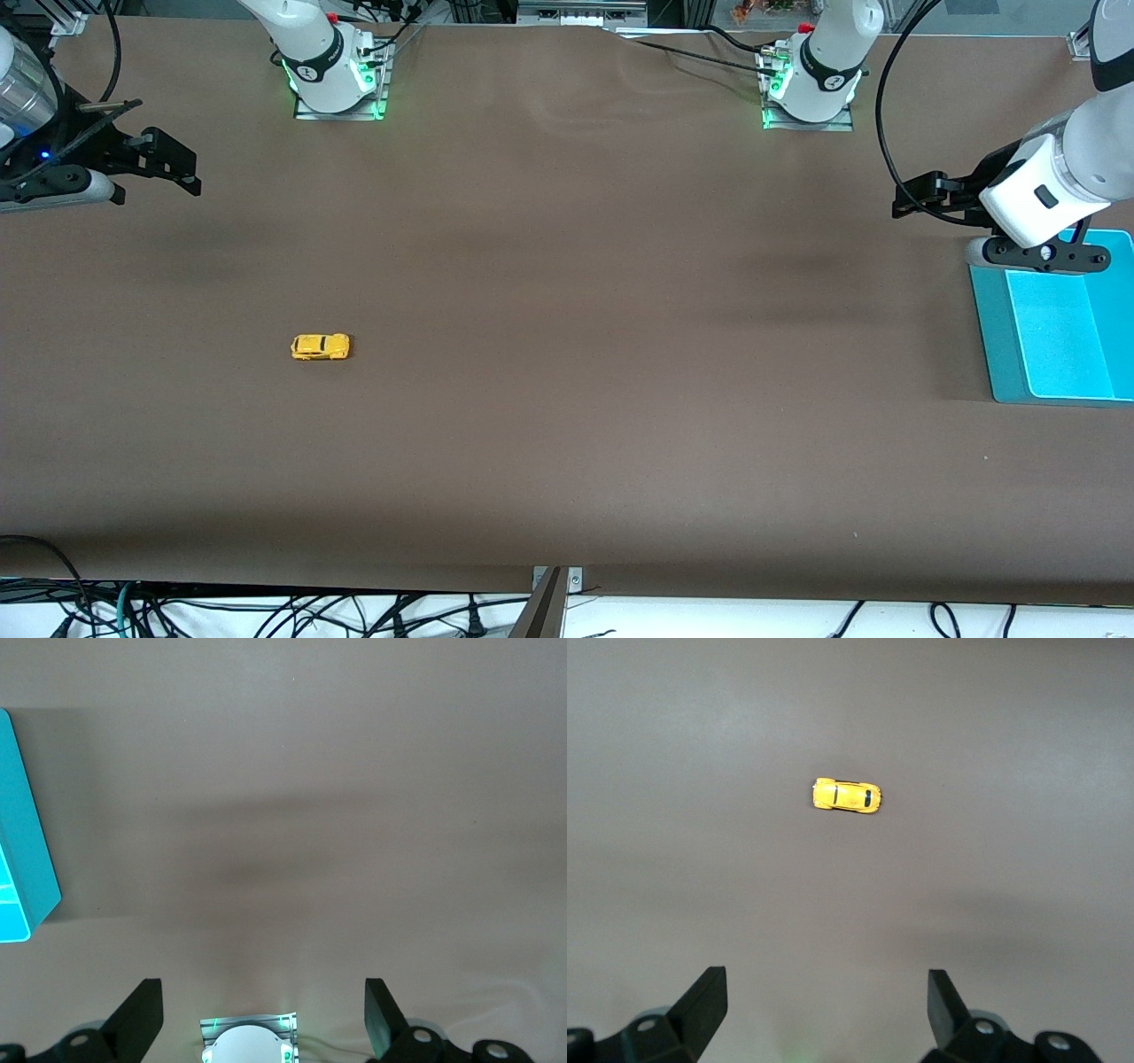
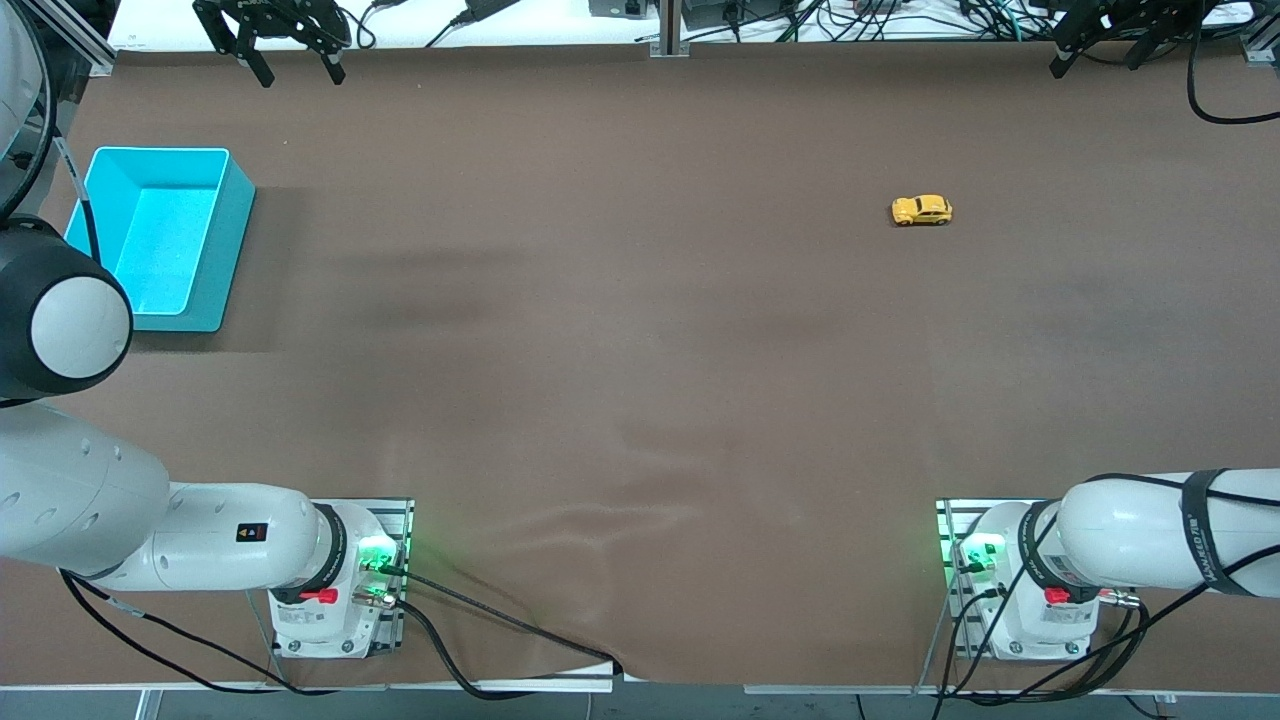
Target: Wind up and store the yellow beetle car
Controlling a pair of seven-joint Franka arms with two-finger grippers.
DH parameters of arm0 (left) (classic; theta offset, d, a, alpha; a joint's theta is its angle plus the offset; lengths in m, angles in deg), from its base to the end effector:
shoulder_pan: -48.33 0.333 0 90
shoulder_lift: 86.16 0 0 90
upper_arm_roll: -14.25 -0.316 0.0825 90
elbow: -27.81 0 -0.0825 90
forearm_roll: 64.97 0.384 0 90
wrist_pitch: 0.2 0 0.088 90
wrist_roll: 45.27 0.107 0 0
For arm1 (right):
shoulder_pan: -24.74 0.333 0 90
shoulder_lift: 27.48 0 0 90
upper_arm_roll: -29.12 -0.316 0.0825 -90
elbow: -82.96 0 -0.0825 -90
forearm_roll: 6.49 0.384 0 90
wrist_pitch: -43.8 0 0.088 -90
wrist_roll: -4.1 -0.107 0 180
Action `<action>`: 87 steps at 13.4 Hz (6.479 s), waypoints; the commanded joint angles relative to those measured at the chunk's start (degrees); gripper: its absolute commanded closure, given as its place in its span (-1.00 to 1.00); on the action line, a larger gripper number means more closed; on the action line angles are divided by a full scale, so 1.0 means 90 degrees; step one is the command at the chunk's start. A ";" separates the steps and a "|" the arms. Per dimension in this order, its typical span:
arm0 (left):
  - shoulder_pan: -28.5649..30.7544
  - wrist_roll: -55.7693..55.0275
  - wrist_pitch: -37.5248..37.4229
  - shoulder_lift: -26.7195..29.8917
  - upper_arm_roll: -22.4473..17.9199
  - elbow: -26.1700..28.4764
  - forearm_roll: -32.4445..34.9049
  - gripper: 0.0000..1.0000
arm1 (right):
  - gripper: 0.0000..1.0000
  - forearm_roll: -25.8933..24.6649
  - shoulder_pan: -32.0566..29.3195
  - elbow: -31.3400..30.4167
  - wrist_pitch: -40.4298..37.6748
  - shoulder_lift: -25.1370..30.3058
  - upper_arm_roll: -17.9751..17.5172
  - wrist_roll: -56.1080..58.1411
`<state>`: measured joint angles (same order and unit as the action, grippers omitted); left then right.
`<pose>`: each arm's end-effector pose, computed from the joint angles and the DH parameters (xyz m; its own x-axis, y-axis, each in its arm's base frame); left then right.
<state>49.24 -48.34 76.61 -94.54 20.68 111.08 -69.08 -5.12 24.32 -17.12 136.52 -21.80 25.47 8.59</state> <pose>0.5683 -0.0591 0.5800 0.9642 -0.0590 -0.2587 -0.0411 -0.9964 0.0742 0.5238 0.0335 0.5988 0.9908 0.1327 -0.0281 0.1322 -0.9910 -0.0198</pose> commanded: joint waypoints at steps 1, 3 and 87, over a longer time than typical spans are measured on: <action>0.0045 0.0049 -0.0038 -0.0104 0.0018 -0.0219 -0.0148 -1.00 | -1.00 -0.0094 0.0096 0.0114 -0.0156 0.0014 0.0063 -0.0108; 0.0036 0.0039 -0.0038 -0.0104 0.0008 -0.0219 -0.0148 -1.00 | -1.00 -0.0094 0.0096 0.0095 -0.0166 0.0024 0.0063 -0.0118; -0.0189 0.6719 0.0469 -0.0680 0.0067 0.0073 0.0125 -1.00 | 0.74 -0.0270 -0.0050 -0.2640 0.6407 -0.3072 -0.0854 0.9149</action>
<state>48.32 11.17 79.45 -100.28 21.66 110.71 -69.04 -6.96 24.42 -40.90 196.51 -51.14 18.81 90.37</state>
